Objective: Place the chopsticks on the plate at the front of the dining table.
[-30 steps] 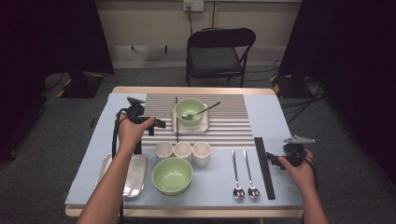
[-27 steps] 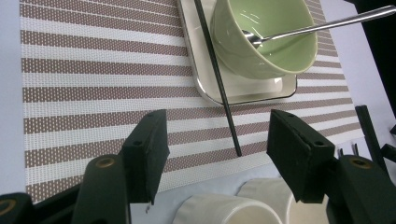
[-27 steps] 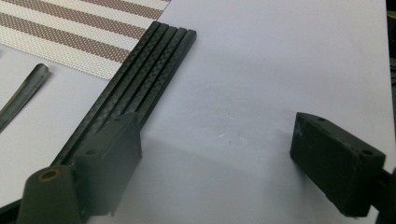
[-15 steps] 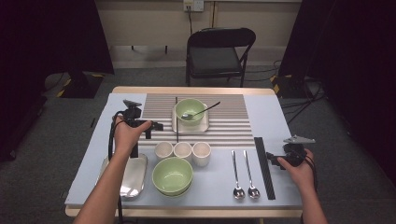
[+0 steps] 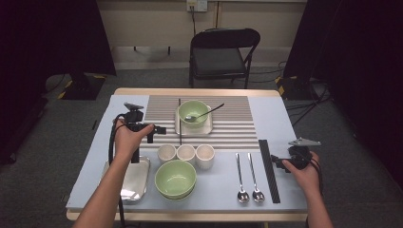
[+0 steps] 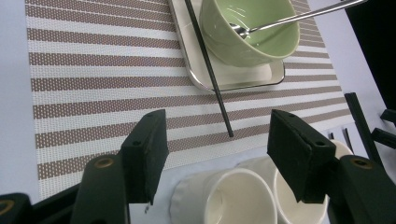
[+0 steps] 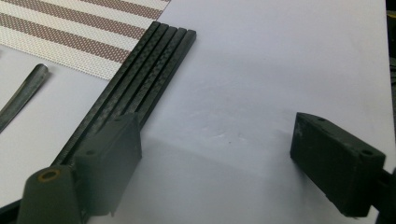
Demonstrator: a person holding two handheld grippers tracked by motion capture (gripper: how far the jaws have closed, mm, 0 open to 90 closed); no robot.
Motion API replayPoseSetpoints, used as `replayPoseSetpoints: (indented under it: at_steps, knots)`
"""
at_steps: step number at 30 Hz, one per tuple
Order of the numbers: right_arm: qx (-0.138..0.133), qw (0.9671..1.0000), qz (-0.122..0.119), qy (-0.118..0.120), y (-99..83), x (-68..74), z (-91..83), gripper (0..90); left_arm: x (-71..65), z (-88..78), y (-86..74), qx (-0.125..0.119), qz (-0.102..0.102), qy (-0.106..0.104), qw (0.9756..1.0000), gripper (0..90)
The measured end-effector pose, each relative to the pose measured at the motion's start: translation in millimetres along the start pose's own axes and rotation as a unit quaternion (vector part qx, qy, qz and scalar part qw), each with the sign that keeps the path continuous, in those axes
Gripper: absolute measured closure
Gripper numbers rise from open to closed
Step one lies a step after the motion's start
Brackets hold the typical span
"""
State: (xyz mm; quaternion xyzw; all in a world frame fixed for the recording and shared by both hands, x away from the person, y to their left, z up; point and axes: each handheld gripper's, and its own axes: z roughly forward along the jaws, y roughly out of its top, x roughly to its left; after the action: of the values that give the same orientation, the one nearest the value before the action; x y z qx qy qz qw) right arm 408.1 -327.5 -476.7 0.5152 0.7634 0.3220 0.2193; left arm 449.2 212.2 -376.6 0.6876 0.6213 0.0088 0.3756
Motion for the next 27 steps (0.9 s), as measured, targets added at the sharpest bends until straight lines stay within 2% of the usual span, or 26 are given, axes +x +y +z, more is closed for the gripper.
replayPoseSetpoints:
  at_steps: [7, 13, 19, 27]
  knots:
    - [0.000, 1.0000, 0.000, 0.000, 0.1, -0.1, 0.1, 14.9, -2.7, -2.9, -1.7, 0.002, 0.012, -0.005, 0.9999, 37.8]
    - [0.000, 1.0000, 0.000, 0.000, 0.2, -0.1, 0.3, 14.8, -5.2, -6.3, -4.0, -0.001, 0.014, -0.007, 0.9999, 37.7]
    - [0.000, 1.0000, 0.000, -0.001, 0.4, 0.0, 0.3, 14.8, -8.0, -8.0, -6.9, 0.002, 0.028, -0.010, 0.9996, 37.7]
    - [0.000, 1.0000, 0.001, 0.002, 1.1, 0.6, 0.3, 13.4, -9.2, -9.0, -9.5, 0.002, 0.032, -0.012, 0.9994, 37.6]
